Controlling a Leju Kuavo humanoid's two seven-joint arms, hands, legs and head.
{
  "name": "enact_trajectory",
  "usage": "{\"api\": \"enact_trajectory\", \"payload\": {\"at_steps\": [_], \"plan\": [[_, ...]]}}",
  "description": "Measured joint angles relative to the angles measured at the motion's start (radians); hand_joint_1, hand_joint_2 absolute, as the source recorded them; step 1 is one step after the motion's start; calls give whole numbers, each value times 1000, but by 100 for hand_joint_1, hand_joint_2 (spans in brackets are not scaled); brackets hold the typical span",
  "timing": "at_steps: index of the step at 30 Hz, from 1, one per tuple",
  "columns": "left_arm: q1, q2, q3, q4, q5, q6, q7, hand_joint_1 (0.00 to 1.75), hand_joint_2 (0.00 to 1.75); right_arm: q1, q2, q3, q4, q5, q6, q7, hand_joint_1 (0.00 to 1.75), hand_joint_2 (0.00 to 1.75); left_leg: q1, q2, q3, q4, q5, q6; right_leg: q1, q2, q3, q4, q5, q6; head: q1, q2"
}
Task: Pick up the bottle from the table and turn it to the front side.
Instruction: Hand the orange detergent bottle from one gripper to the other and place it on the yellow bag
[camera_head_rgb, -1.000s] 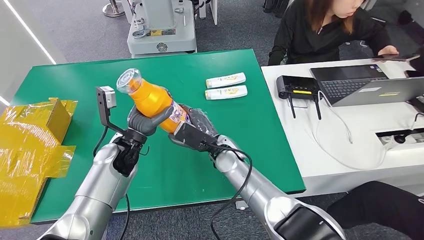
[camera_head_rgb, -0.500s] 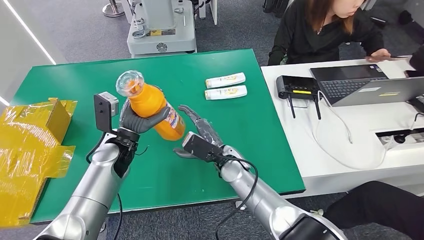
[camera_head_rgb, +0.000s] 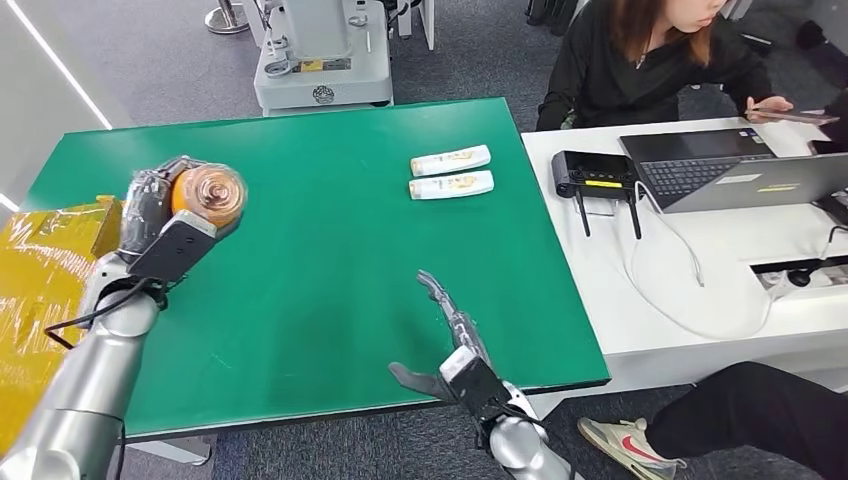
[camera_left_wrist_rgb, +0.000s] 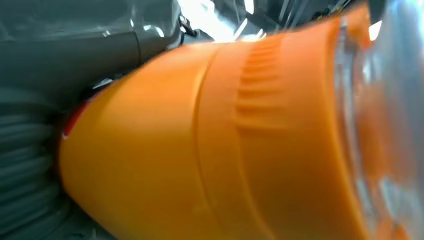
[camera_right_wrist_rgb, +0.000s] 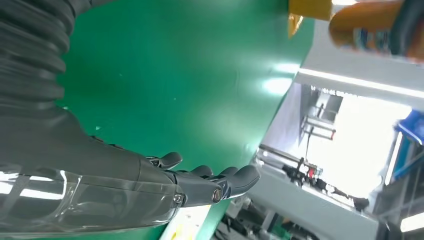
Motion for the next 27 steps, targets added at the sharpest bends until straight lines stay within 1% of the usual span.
{"api": "enact_trajectory", "payload": {"at_steps": [3, 6, 8, 11, 12, 13, 15, 16, 17, 20, 24, 27], "plan": [[0, 72, 0, -35, -94, 79, 17, 175, 175, 54, -16, -2, -89, -12, -21, -4, 0, 175, 0, 1, 0, 0, 0, 0, 0, 1, 0, 0, 0, 0, 0, 0], [0, 136, 0, -73, -255, 179, 71, 175, 175, 92, -26, -6, -167, -13, -42, -2, 0, 175, 0, 2, 0, 0, 0, 0, 0, 1, 0, 0, 0, 0, 0, 0], [0, 157, 0, -84, -316, 211, 92, 175, 175, 102, -28, -9, -190, -13, -50, -1, 0, 175, 0, 2, 0, 0, 0, 0, 0, 2, 0, 0, 0, 0, 0, 0], [0, 161, 0, -86, -329, 217, 97, 175, 175, 103, -29, -9, -194, -13, -51, 0, 0, 175, 0, 2, 0, 0, 0, 0, 0, 2, 0, 0, 0, 0, 0, 0], [0, 174, 0, -93, -372, 232, 115, 175, 175, 110, -30, -12, -205, -13, -54, 0, 0, 175, 0, 2, 0, 0, 0, 0, 0, 2, 0, 0, 0, 0, 0, 0], [0, 202, 0, -106, -448, 250, 147, 175, 175, 124, -33, -18, -231, -13, -63, 0, 0, 175, 0, 2, 0, 0, 0, 0, 0, 1, 0, 0, 0, 0, 0, 0], [3, 289, 0, -142, -610, 282, 219, 175, 175, 168, -40, -39, -307, -14, -89, -3, 0, 175, 0, 2, 0, 0, 0, 0, 0, 1, 0, 0, 0, 0, 0, 0], [6, 325, 0, -156, -661, 284, 243, 175, 175, 186, -43, -49, -340, -15, -99, -6, 0, 175, 0, 2, 0, 0, 0, 0, 0, 1, 0, 0, 0, 0, 0, 0], [9, 349, 0, -164, -685, 283, 257, 175, 175, 198, -44, -57, -361, -16, -104, -10, 0, 175, 0, 1, 0, 0, 0, 0, 0, 1, 0, 0, 0, 0, 0, 0], [32, 395, 4, -184, -748, 263, 298, 175, 175, 224, -45, -76, -408, -21, -115, -19, 0, 175, 0, 2, 0, 0, 0, 0, 0, 2, 0, 0, 0, -1, 0, 0], [114, 467, 37, -224, -732, 204, 312, 175, 175, 265, -45, -124, -479, -31, -115, -30, 0, 175, 0, 5, 0, -1, -1, -2, 0, 6, -1, 0, 0, -1, 0, 0], [182, 514, 66, -246, -707, 135, 312, 175, 175, 287, -45, -153, -510, -38, -107, -37, 0, 175, 0, 5, 0, -1, -2, -3, 0, 6, -1, 0, -1, -1, 0, 0]]}}
